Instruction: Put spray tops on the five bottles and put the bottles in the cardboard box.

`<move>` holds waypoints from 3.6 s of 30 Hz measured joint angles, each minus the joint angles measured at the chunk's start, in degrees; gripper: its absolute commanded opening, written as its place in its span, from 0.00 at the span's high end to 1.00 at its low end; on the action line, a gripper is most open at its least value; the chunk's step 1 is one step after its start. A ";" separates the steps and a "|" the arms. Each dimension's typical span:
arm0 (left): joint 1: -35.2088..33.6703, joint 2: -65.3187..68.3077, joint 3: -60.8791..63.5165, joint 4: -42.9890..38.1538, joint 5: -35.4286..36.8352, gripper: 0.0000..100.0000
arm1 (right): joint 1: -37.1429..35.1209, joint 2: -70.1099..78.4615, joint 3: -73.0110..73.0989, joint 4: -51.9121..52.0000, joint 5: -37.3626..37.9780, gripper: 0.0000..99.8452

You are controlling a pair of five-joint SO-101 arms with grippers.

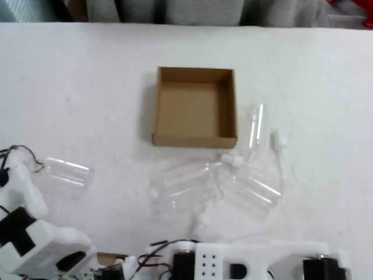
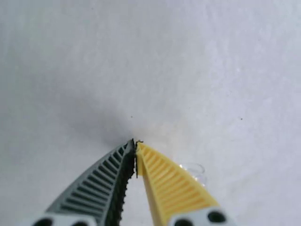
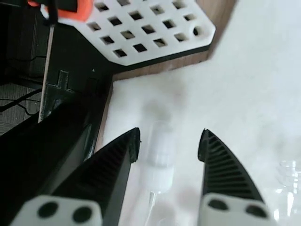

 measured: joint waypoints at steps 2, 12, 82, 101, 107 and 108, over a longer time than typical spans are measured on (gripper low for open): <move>0.00 0.00 0.00 0.00 0.00 0.97 | 0.00 0.00 0.26 -0.18 0.00 0.82; 0.00 0.00 0.00 0.00 0.00 0.97 | 1.49 0.00 1.14 -0.26 0.00 0.82; 9.05 -44.92 17.76 18.73 -8.35 0.89 | 74.11 2.73 -7.38 -4.04 0.44 0.98; 8.62 -42.02 15.21 12.66 -2.29 0.81 | 75.69 3.25 -7.38 -4.40 0.44 0.98; 9.49 -30.59 1.67 23.56 -2.29 0.75 | 75.69 3.34 -7.38 -5.27 0.44 0.98; 9.76 -27.87 -0.70 25.14 -2.29 0.75 | 75.78 3.34 -7.38 -5.45 0.44 0.98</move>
